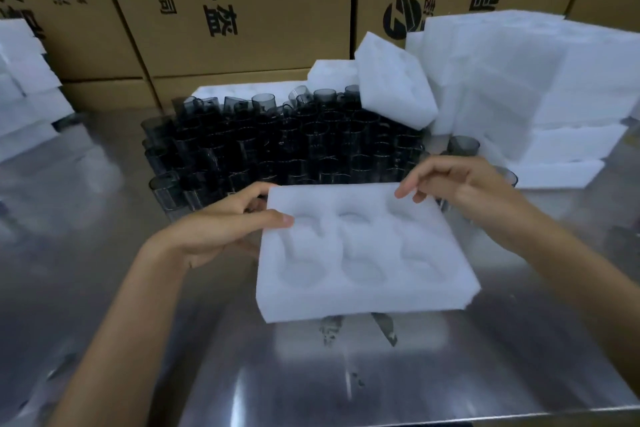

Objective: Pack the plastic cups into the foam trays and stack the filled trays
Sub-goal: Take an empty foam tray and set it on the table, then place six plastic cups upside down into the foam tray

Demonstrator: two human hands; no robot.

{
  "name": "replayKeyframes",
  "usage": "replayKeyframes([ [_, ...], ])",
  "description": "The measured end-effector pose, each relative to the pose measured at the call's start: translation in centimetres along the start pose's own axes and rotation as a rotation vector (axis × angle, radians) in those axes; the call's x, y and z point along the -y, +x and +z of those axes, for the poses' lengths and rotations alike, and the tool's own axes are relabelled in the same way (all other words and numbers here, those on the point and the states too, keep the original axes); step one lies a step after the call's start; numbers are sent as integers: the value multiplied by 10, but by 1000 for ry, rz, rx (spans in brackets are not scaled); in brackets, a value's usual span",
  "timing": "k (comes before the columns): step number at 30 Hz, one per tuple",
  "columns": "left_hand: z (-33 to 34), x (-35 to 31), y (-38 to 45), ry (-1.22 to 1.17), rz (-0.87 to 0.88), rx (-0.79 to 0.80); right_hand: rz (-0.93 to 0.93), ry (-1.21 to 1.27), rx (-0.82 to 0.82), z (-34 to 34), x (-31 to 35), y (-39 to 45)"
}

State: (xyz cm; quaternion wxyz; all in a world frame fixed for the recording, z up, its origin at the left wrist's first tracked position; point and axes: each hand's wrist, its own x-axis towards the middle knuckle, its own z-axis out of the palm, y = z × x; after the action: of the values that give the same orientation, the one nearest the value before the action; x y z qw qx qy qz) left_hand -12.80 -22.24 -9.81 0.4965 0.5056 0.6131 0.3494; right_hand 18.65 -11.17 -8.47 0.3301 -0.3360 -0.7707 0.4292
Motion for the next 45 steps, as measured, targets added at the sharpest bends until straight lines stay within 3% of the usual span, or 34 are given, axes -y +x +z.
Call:
replayKeyframes([
  [6, 8, 10, 30, 185, -40, -229, 150, -139, -42, 27, -12, 22],
  [13, 9, -14, 54, 531, -8, -298, 133, -402, 45, 45, -9, 71],
  [17, 17, -26, 66, 563, 45, -334, 175, -445, 176, 53, -13, 89],
  [26, 36, -25, 84, 567, 267, -379, 145, -280, -16, 56, -32, 87],
  [30, 37, -18, 85, 576, 253, -348, 135, -264, -14, 58, -38, 86],
  [39, 49, -14, 83, 689, 243, -460, 168, -205, -23, 59, -40, 79],
  [45, 46, -13, 82, 740, 154, -619, 146, -413, 42, 64, -41, 76],
])
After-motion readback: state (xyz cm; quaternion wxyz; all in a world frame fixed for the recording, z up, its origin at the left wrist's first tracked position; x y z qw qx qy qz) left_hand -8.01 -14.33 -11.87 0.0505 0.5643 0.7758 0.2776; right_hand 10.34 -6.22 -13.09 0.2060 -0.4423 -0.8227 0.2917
